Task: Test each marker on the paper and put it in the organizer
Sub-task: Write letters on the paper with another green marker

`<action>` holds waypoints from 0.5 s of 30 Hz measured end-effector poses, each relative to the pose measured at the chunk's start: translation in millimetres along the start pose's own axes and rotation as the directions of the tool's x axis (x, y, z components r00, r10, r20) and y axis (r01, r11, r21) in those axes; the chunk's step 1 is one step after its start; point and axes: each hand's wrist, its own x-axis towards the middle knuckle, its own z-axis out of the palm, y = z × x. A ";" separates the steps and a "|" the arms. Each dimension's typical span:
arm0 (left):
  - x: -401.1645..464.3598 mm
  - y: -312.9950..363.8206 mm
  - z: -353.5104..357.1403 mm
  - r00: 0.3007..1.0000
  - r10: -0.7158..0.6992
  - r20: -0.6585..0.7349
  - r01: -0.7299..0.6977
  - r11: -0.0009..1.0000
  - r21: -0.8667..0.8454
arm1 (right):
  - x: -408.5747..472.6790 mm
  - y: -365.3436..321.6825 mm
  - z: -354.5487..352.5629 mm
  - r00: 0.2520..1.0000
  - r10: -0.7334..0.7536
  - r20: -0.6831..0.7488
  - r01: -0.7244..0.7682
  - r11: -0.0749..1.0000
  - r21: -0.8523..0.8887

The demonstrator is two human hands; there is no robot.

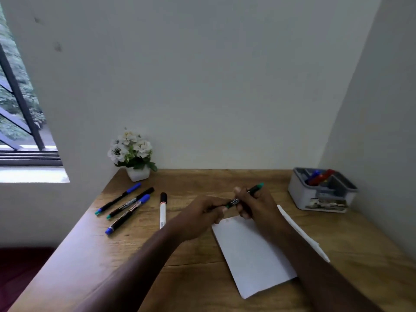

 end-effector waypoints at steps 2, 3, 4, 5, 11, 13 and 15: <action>7.8 -1.4 -3.9 0.999 -0.038 0.028 0.039 0.999 -0.031 | 2.2 -2.4 -5.7 1.000 -0.011 0.014 0.010 0.999 0.049; 11.6 -1.9 -7.2 0.997 -0.059 0.039 0.061 0.997 -0.046 | 3.0 -3.2 -8.1 1.000 -0.013 0.026 0.011 0.998 0.069; 14.4 -3.5 -10.6 0.995 -0.075 0.062 0.079 0.995 -0.058 | 3.7 -4.1 -11.0 1.000 -0.008 0.029 0.005 0.996 0.091; 15.5 -2.6 -13.2 0.992 -0.085 0.098 0.092 0.994 -0.066 | 4.9 -4.8 -14.8 1.000 0.010 0.018 -0.012 0.992 0.126; 15.2 -9.2 -9.4 0.988 -0.154 0.022 0.155 0.985 -0.070 | 9.8 -7.8 -43.0 0.998 -0.014 -0.066 0.031 0.963 0.269; 20.3 -18.3 -3.7 0.975 -0.168 -0.146 0.157 0.984 -0.085 | 9.3 -4.5 -48.2 0.993 -0.057 -0.104 0.083 0.960 0.266; 25.0 -26.1 2.4 0.956 -0.163 -0.243 0.163 0.986 -0.017 | 6.2 2.7 -51.3 0.979 -0.051 -0.199 0.098 0.967 0.236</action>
